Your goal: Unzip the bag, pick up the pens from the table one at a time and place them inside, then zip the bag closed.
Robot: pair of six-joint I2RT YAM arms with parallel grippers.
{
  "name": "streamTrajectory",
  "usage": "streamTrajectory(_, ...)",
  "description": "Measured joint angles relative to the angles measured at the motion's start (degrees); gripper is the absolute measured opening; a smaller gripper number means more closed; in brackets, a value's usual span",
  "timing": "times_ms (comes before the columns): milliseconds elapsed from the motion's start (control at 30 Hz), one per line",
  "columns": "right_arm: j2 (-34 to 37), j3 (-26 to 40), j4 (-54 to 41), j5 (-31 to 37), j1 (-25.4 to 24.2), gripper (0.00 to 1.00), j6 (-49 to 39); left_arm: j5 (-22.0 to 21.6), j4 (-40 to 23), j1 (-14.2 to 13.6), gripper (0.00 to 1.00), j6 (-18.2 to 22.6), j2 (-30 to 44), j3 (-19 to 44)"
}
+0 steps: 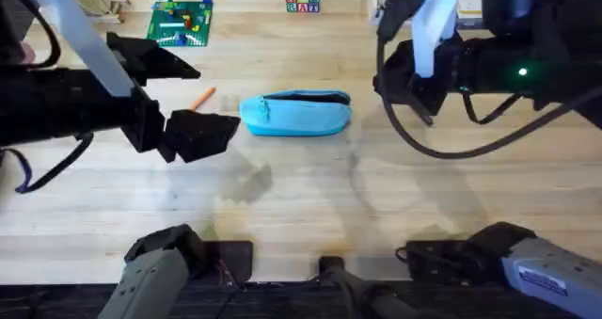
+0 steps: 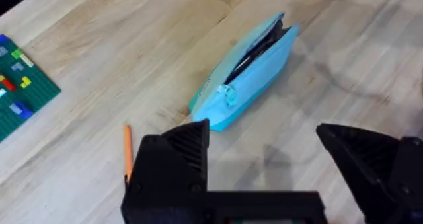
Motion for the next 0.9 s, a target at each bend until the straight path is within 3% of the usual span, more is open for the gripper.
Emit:
streamTrajectory(200,0.6,0.0,0.1,-9.9,-4.3,0.029,-9.3,0.0,-1.9,0.0,0.995,-1.9,-2.7,0.0)
streamTrajectory(433,7.4,0.0,1.1,-19.8,-6.8,0.029,-19.8,-0.2,-2.9,0.0,0.996,-2.6,-2.8,0.0)
streamTrajectory(900,19.7,0.0,7.7,-27.3,-6.8,0.029,-23.7,-0.2,-2.9,0.0,0.996,-2.6,-2.8,0.0)
